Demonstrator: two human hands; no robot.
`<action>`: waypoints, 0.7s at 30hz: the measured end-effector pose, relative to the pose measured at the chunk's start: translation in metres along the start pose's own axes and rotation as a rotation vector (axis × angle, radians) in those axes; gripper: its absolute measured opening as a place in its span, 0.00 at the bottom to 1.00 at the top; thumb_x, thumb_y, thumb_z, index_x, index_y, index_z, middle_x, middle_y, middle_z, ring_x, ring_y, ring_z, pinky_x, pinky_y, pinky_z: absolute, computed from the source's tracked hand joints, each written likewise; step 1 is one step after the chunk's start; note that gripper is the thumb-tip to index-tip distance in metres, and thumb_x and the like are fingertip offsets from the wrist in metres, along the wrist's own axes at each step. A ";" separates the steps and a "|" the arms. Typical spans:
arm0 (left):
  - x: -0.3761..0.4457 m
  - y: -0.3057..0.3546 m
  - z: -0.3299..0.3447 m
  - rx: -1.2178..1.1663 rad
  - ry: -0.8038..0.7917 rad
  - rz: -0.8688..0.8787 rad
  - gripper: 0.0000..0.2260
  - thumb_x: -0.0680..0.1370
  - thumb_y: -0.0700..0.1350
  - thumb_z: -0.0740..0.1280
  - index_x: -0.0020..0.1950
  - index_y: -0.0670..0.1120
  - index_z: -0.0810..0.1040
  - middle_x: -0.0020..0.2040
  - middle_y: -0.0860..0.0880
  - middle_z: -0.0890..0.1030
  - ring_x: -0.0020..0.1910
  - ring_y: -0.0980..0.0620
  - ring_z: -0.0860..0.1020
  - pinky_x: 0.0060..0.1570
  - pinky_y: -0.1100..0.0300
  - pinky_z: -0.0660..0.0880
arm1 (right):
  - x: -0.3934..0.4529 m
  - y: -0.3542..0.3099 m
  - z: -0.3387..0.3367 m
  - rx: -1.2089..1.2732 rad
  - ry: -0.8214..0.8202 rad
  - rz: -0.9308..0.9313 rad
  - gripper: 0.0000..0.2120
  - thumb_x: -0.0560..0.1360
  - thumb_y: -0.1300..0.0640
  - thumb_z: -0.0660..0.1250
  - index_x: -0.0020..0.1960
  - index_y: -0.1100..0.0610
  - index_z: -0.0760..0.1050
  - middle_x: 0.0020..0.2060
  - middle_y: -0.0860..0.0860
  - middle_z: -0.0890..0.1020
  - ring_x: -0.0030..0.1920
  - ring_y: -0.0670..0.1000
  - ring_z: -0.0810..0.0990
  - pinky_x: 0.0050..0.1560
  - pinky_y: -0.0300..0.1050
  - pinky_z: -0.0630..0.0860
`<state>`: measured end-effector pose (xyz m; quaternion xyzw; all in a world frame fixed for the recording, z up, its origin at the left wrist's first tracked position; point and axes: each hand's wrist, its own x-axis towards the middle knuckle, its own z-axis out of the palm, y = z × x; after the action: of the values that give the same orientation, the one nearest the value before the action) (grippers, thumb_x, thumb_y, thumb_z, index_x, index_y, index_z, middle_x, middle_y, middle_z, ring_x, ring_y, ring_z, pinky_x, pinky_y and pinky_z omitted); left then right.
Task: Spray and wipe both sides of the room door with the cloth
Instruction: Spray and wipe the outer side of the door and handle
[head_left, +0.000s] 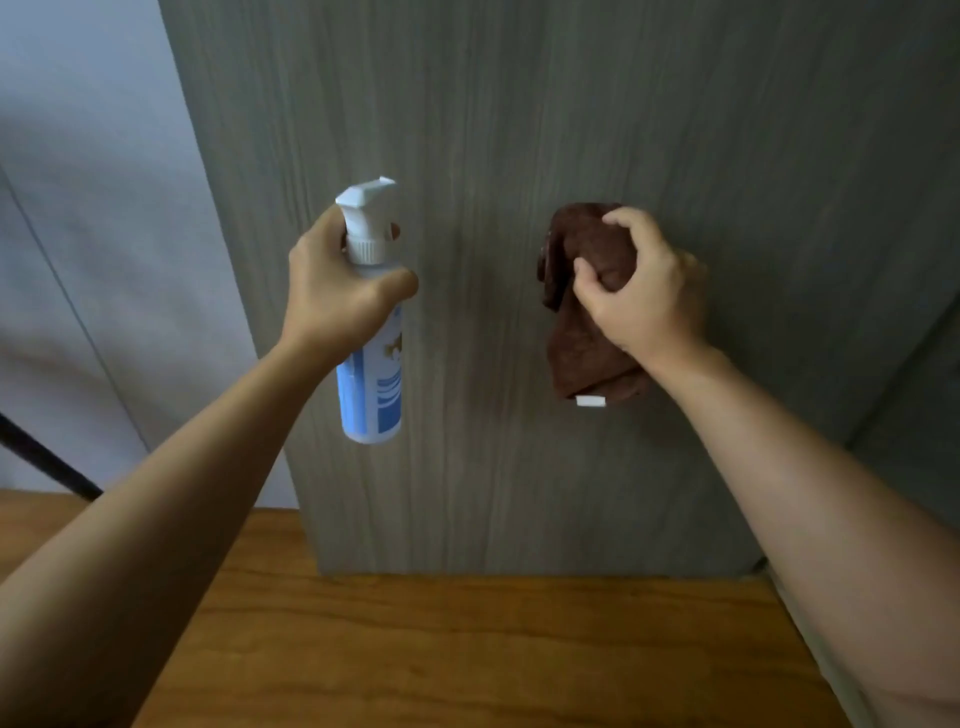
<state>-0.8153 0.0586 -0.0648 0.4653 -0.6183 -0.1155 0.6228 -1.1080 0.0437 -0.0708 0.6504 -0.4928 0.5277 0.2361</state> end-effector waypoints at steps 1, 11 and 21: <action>0.001 0.002 0.001 -0.001 0.000 0.005 0.15 0.66 0.39 0.77 0.51 0.45 0.81 0.45 0.52 0.84 0.41 0.55 0.83 0.42 0.54 0.83 | 0.001 0.002 -0.002 -0.011 -0.012 -0.010 0.21 0.73 0.42 0.70 0.63 0.50 0.77 0.47 0.52 0.87 0.48 0.62 0.85 0.48 0.54 0.80; -0.008 0.015 0.025 -0.009 -0.028 0.012 0.15 0.66 0.41 0.76 0.49 0.50 0.78 0.42 0.55 0.82 0.38 0.56 0.81 0.41 0.52 0.81 | -0.006 0.015 -0.010 -0.028 -0.082 -0.114 0.21 0.72 0.43 0.71 0.63 0.49 0.77 0.46 0.51 0.86 0.45 0.60 0.86 0.46 0.54 0.82; -0.038 0.028 0.102 -0.104 -0.214 0.018 0.19 0.71 0.41 0.77 0.61 0.51 0.80 0.52 0.58 0.84 0.48 0.59 0.83 0.51 0.55 0.82 | -0.023 0.092 -0.080 -0.220 -0.046 -0.079 0.22 0.71 0.43 0.72 0.63 0.49 0.79 0.45 0.50 0.87 0.43 0.59 0.86 0.43 0.55 0.83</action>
<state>-0.9250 0.0559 -0.0898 0.4117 -0.6786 -0.1906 0.5776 -1.2253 0.0816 -0.0855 0.6513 -0.5269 0.4458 0.3154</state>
